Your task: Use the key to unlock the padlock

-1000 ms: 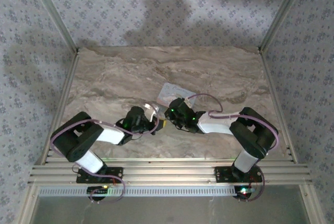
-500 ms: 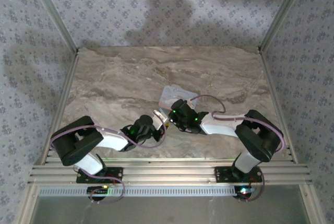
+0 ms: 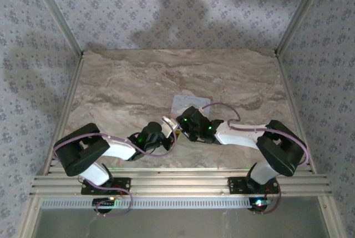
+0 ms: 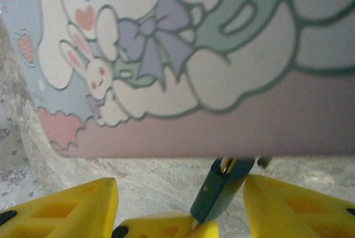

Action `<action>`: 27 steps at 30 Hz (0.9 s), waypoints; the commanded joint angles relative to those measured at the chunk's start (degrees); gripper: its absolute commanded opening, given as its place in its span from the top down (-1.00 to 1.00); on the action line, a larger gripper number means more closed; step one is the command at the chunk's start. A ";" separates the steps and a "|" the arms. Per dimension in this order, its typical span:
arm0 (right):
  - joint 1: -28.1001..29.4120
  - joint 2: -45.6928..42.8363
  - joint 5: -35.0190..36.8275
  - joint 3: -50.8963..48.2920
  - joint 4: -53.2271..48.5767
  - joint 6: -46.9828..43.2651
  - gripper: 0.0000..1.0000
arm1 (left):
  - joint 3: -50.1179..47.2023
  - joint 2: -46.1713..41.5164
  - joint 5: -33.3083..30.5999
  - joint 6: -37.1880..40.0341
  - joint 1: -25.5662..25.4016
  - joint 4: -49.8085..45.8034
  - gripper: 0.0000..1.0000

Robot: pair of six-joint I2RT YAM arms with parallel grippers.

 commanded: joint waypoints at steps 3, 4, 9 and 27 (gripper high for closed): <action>-0.02 -4.75 1.82 -1.42 -5.20 0.12 -0.25 | 0.19 0.28 1.26 -0.65 0.59 2.27 1.00; -0.11 -5.55 2.16 -1.88 -5.66 0.13 -0.25 | 0.17 0.52 1.41 -0.93 0.89 2.35 1.00; -0.55 -9.13 4.00 -4.55 -7.65 0.37 -0.25 | -0.60 1.71 3.38 -3.22 2.52 4.72 1.00; -1.64 -7.19 2.81 -4.95 -2.49 -0.58 -0.09 | 0.94 1.80 6.02 -6.70 3.15 2.68 1.00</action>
